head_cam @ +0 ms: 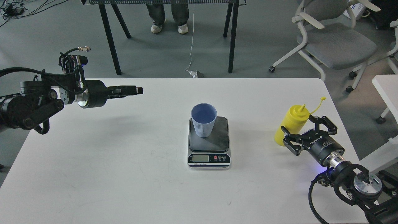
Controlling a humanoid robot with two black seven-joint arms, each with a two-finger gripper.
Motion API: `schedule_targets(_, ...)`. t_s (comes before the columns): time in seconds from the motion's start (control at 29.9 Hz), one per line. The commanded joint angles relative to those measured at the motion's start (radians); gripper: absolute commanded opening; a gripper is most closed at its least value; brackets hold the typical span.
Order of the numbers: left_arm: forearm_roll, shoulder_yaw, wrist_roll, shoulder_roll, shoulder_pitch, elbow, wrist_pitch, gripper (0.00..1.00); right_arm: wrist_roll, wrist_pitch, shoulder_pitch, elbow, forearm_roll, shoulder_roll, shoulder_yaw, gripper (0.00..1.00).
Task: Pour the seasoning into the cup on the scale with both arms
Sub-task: 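Close the right gripper around the yellow bottle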
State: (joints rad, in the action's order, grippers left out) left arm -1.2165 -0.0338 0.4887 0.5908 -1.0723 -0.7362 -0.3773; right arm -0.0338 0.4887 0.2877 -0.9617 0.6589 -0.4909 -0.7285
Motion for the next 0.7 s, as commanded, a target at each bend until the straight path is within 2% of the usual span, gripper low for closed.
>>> schedule_targets(0.0,0.000,0.000,0.000,0.000,0.000,0.000,0.000,0.73,0.000,0.000,0.001,-0.002,-0.018,0.009,0.000,0.92)
schedule_targets(0.07,0.000,0.000,0.000,0.000,0.000,0.001,0.000,0.73,0.000,0.000,0.001,-0.002,-0.028,0.011,-0.002,0.86)
schedule_targets(0.1,0.000,0.000,0.000,0.000,0.005,0.001,0.002,0.73,0.000,0.000,0.001,-0.002,-0.028,0.011,-0.002,0.80)
schedule_targets(0.17,0.000,0.000,0.000,0.000,0.014,0.001,0.002,0.73,0.002,0.000,0.001,-0.002,-0.030,0.011,-0.002,0.61)
schedule_targets(0.2,0.000,0.000,0.000,0.000,0.015,0.000,0.008,0.73,0.002,0.000,0.001,0.000,-0.030,0.014,-0.002,0.58)
schedule_targets(0.4,0.000,0.000,0.000,0.000,0.020,0.000,0.028,0.73,0.002,0.000,-0.001,-0.006,-0.032,0.014,-0.002,0.49)
schedule_targets(0.67,0.000,0.000,0.000,0.000,0.018,0.000,0.028,0.73,0.002,0.000,-0.001,-0.012,-0.033,0.014,-0.002,0.44)
